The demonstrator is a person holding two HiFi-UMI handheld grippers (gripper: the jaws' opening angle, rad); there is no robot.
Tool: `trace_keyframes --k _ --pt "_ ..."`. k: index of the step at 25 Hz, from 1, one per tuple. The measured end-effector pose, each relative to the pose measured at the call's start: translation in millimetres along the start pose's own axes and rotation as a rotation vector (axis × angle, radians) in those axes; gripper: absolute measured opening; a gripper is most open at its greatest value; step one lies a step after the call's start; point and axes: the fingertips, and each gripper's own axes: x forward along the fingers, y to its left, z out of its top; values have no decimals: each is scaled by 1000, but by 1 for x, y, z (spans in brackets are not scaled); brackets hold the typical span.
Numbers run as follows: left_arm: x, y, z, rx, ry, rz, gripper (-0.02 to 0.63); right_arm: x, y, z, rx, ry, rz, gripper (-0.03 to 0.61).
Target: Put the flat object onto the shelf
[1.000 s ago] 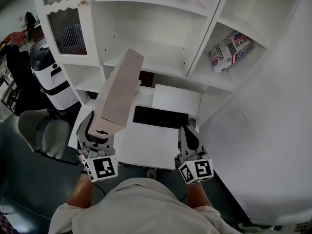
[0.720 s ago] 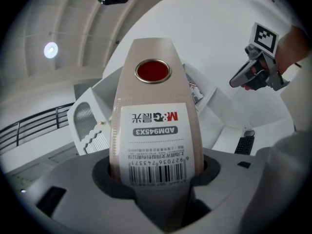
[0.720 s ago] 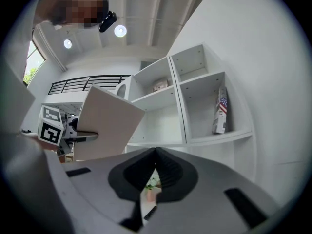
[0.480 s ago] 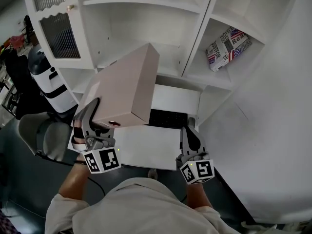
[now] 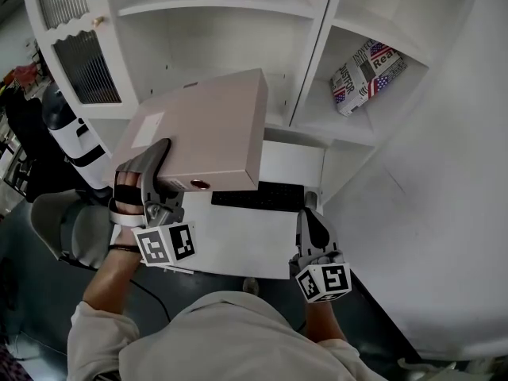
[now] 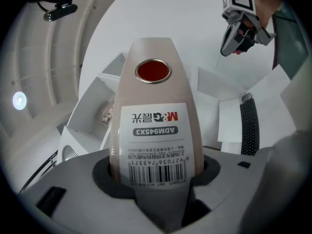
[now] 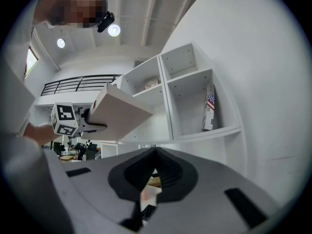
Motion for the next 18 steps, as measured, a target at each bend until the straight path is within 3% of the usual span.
trace_keyframes --k 8,18 --pt "35 -8 6 132 -6 -52 270 -2 -20 -3 4 4 -36 3" --pt "78 -29 7 231 19 -141 269 -5 -46 -8 12 9 -81 3"
